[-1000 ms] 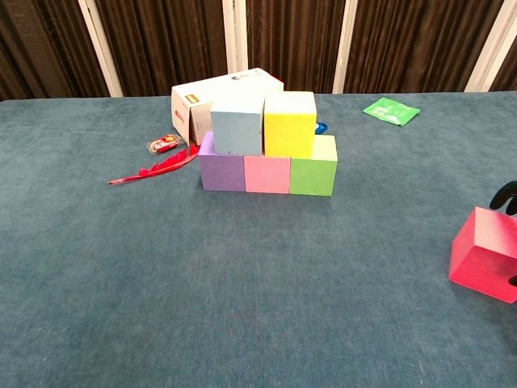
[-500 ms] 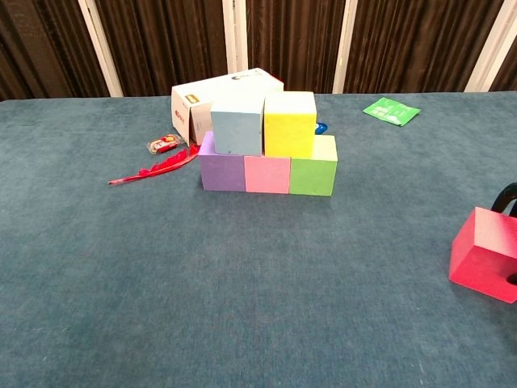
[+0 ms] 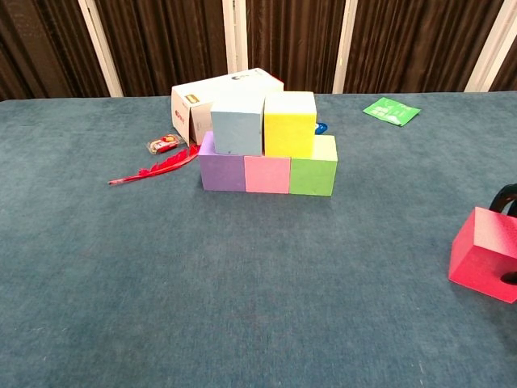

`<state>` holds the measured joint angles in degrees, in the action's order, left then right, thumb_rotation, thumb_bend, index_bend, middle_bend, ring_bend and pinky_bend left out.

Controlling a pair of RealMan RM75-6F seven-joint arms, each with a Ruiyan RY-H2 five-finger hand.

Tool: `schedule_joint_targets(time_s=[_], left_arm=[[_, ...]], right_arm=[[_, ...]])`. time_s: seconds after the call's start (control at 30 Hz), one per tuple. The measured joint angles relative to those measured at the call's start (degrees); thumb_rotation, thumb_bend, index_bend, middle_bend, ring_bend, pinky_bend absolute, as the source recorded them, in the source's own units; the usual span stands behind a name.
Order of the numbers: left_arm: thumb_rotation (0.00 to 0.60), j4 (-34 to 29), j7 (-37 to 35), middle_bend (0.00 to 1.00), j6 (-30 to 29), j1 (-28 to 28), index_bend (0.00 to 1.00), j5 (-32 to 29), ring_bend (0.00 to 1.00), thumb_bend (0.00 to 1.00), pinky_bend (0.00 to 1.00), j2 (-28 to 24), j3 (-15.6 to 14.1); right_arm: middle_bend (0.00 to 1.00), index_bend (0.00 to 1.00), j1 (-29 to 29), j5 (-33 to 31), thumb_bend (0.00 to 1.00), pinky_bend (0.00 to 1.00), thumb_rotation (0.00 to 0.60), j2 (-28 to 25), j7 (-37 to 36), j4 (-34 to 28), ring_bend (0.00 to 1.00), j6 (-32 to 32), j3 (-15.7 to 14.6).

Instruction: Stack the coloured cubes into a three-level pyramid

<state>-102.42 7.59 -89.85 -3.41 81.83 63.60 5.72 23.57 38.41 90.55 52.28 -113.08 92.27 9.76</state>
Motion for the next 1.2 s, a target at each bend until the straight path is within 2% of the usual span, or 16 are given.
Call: schedule_joint_targets(time_s=[0.17, 0.5, 0.67, 0.8, 0.9, 1.0, 1.13, 1.2], left_arm=[[0.6, -0.11, -0.21, 0.04, -0.03, 0.03, 0.12, -0.14, 0.0, 0.4, 0.0, 0.01, 0.13], [0.6, -0.04, 0.3, 0.03, 0.18, 0.0, 0.12, -0.8, 0.0, 0.4, 0.0, -0.02, 0.38], [0.6, 0.54, 0.64, 0.03, 0.32, -0.18, 0.12, -1.14, 0.0, 0.4, 0.0, 0.1, 0.67], [0.6, 1.11, 1.15, 0.03, -0.09, -0.19, 0.12, -1.93, 0.0, 0.4, 0.0, 0.22, 1.3], [0.6, 1.18, 0.84, 0.03, 0.2, -0.19, 0.12, -2.29, 0.0, 0.4, 0.0, -0.09, 1.38], [0.6, 1.01, 1.03, 0.03, 0.53, -0.2, 0.12, -2.49, 0.0, 0.4, 0.0, -0.59, 1.3], [0.6, 0.59, 1.09, 0.03, 0.23, -0.04, 0.12, -2.21, 0.0, 0.4, 0.0, -0.76, 1.17], [0.6, 0.53, 1.11, 0.03, 0.0, 0.07, 0.12, -2.18, 0.0, 0.4, 0.0, -0.76, 1.18]], right_arm=[[0.4, 0.4, 0.02, 1.15, 0.22, 0.0, 0.6, 0.3, -0.52, 0.08, 0.18, 0.35, 0.04], [0.4, 0.4, 0.12, 1.84, 0.23, 0.0, 0.6, -0.39, 0.02, -1.88, 0.19, 1.16, 0.31], [0.4, 0.4, 0.26, 1.87, 0.24, 0.0, 0.6, -3.23, 0.41, -5.41, 0.19, 1.2, 1.19], [0.4, 0.4, 0.71, 1.49, 0.26, 0.0, 0.6, -7.84, 1.19, -9.95, 0.19, 1.03, 2.98], [0.4, 0.4, 1.53, 1.04, 0.26, 0.0, 0.6, -12.6, 2.17, -13.51, 0.19, 1.0, 5.78], [0.4, 0.4, 3.08, 0.16, 0.26, 0.0, 0.6, -17.71, 3.21, -16.54, 0.19, 0.47, 10.01], [0.4, 0.4, 7.08, -4.27, 0.26, 0.0, 0.6, -24.24, 5.19, -19.61, 0.19, -2.26, 17.01], [0.4, 0.4, 9.32, -7.36, 0.26, 0.0, 0.6, -25.88, 6.16, -20.27, 0.19, -3.85, 19.76]])
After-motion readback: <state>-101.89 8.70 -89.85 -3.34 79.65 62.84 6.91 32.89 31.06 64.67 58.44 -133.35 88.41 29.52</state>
